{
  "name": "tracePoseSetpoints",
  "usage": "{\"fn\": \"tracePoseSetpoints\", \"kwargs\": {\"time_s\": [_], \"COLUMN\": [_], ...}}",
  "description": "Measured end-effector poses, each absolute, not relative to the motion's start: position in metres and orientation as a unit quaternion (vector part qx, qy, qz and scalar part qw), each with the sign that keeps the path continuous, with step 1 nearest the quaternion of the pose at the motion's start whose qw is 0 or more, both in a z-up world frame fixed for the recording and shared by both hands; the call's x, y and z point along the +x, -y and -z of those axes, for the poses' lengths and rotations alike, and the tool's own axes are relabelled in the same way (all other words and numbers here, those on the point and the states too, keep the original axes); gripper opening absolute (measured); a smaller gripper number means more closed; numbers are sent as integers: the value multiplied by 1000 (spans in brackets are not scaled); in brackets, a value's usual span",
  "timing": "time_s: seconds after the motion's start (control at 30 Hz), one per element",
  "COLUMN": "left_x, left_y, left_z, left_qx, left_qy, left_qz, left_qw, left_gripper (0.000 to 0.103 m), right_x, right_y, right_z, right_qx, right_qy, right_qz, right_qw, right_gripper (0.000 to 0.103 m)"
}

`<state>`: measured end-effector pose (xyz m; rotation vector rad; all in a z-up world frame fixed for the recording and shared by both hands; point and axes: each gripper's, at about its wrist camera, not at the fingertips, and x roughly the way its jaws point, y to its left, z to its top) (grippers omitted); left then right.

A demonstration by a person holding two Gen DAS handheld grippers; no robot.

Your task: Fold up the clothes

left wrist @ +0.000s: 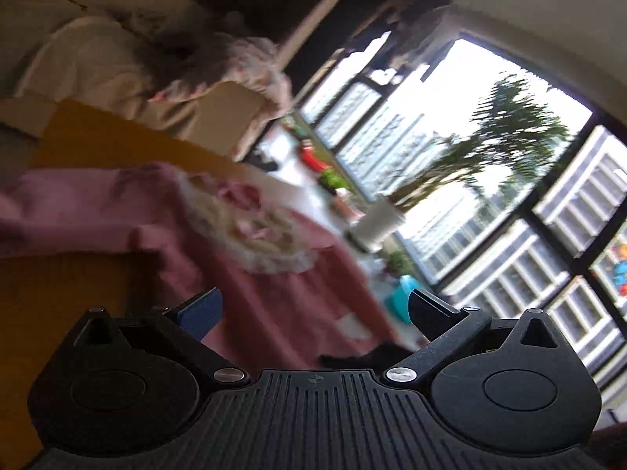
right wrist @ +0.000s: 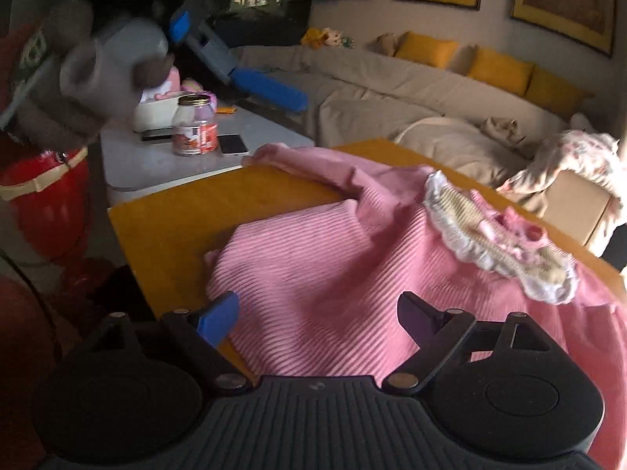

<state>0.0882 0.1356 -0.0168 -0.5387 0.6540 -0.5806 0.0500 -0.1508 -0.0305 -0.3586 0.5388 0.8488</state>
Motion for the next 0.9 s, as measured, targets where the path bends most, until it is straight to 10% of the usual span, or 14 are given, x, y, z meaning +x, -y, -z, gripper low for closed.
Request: {"fn": "tracePoseSetpoints", "kwargs": {"time_s": [0.5,0.7,0.77,0.8,0.9], "left_x": [73,50,46,43,34], "left_y": [-147,-138,-126,-121,-101], "left_z": [62,45,44,44,49], "left_qx": [-150,-82,-48,-30,30], "left_qy": [-379,-358,-357,-359,-361], "left_qz": [178,188,214,228,257], "left_qw": [896,911,908,905,896], "left_gripper": [103,103,103,103,103], "right_x": [46,43,49,52,60], "right_y": [173,145,149,151,165], "right_z": [20,43,43,40,21], "right_qx": [-150,-178,-151,-144,-90], "right_qy": [-265,-307,-314,-314,-301], "right_qz": [-387,-409,-405,-396,-381], "right_qw": [870,841,845,851,869], "right_gripper": [99,63,15,7,7]}}
